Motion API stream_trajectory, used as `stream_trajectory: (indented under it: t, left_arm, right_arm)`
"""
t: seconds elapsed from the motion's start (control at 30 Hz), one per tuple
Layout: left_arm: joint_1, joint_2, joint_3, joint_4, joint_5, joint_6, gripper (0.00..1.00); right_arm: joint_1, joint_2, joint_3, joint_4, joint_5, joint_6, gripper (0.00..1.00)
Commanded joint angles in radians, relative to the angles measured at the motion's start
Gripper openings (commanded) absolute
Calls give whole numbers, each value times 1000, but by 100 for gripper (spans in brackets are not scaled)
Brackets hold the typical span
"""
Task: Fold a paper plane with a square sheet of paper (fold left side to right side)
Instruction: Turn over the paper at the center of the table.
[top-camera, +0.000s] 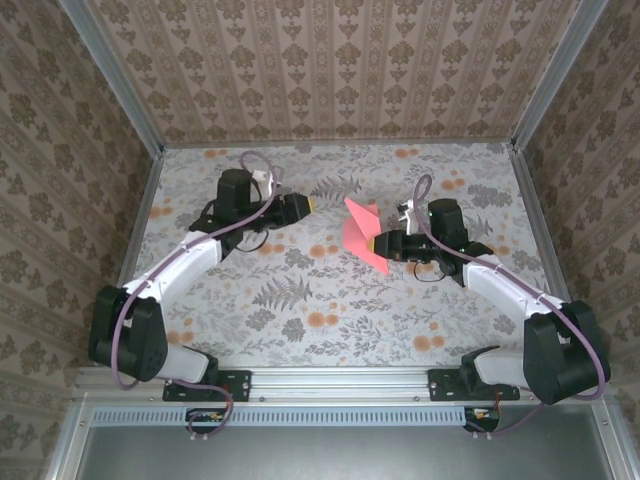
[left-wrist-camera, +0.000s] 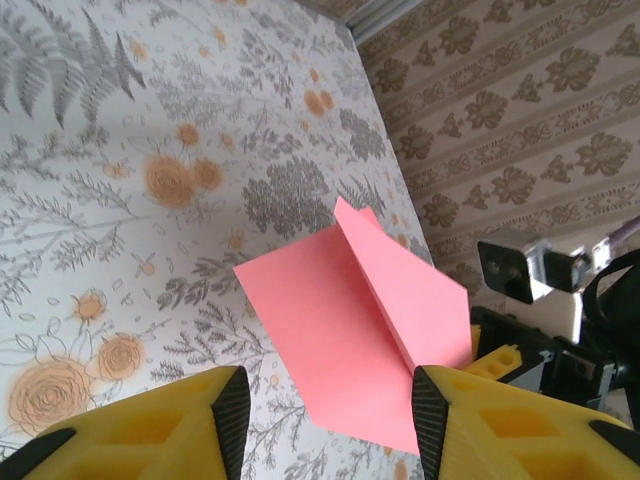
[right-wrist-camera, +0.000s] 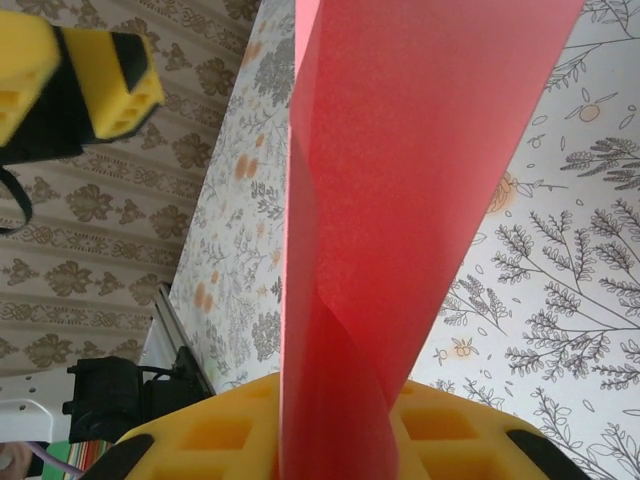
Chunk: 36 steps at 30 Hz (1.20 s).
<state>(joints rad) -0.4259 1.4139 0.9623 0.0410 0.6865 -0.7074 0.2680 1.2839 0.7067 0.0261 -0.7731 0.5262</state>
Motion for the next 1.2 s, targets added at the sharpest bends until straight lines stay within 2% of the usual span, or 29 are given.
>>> stream_trajectory:
  t: [0.0, 0.23, 0.37, 0.6, 0.7, 0.83, 1.03, 1.17]
  left_arm:
    - [-54, 51, -29, 96, 54, -46, 49]
    - [-166, 196, 29, 259, 82, -160, 53]
    - [-189, 238, 52, 243, 66, -172, 56]
    - [-200, 281, 60, 333, 82, -227, 55]
    - [-201, 283, 72, 328, 81, -224, 50]
    - [-201, 286, 76, 326, 83, -221, 38]
    - [-201, 270, 62, 351, 81, -204, 18]
    - [-201, 263, 41, 430, 97, -230, 12]
  right_arm:
    - [16, 9, 16, 7, -20, 2, 24]
    - [39, 25, 17, 26, -18, 15, 24]
    - [41, 26, 11, 42, -20, 24, 24]
    - [54, 48, 8, 54, -43, 25, 24]
    - [54, 64, 8, 45, -44, 17, 24]
    - [56, 68, 4, 59, -54, 25, 28]
    - [44, 66, -29, 178, -114, 114, 42]
    - [18, 66, -63, 297, -162, 203, 50]
